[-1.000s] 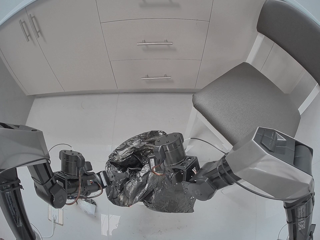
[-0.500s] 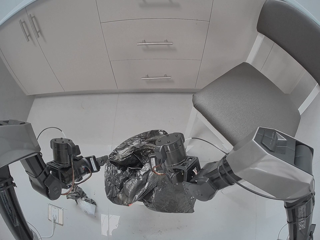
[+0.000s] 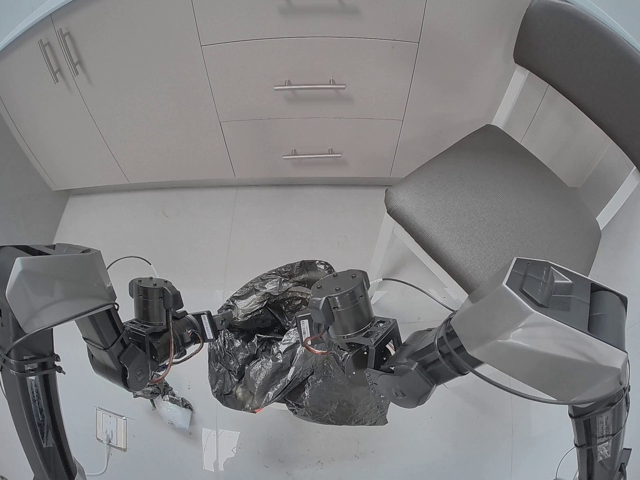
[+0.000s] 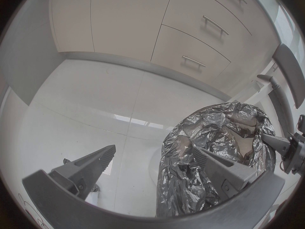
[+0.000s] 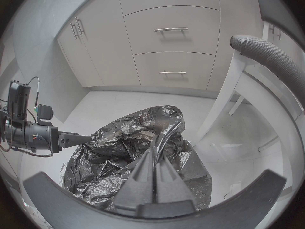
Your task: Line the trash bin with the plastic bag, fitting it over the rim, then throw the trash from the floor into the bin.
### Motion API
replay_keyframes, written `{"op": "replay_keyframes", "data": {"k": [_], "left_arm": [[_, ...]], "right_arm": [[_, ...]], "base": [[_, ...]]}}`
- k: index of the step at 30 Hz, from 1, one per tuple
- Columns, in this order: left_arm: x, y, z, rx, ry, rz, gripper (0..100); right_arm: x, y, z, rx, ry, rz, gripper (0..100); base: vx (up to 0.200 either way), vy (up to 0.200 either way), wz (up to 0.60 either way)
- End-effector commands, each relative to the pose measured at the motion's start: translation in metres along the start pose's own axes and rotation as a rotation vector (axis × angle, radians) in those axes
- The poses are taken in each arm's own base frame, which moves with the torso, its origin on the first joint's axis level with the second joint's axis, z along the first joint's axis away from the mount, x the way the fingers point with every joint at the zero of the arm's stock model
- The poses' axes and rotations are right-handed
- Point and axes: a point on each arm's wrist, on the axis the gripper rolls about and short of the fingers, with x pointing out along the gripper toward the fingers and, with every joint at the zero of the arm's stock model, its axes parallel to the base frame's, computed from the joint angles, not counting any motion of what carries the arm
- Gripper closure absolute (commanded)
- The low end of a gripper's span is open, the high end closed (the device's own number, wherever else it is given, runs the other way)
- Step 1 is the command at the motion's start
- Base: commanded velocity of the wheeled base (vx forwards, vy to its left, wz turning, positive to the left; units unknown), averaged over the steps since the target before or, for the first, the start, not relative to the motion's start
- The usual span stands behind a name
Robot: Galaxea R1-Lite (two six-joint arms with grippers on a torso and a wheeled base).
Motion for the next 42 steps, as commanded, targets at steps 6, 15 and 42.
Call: {"op": "replay_keyframes", "data": {"k": [6,15,42], "left_arm": [[0.021,0.001,-0.016,0.008,0.039,0.013,0],[0.027,0.003,-0.013,-0.002,0.005,0.072,0],[0.052,0.005,-0.028,-0.056,0.019,0.217,0]], "right_arm": [[-0.003,0.003,-0.001,-0.003,0.002,0.006,100],[-0.004,0.004,-0.002,-0.016,-0.019,0.016,100],[-0.001,0.003,-0.009,-0.02,-0.016,0.011,100]], "base": [[0.0,0.0,0.0],[0.0,0.0,0.0],[0.0,0.0,0.0]]}}
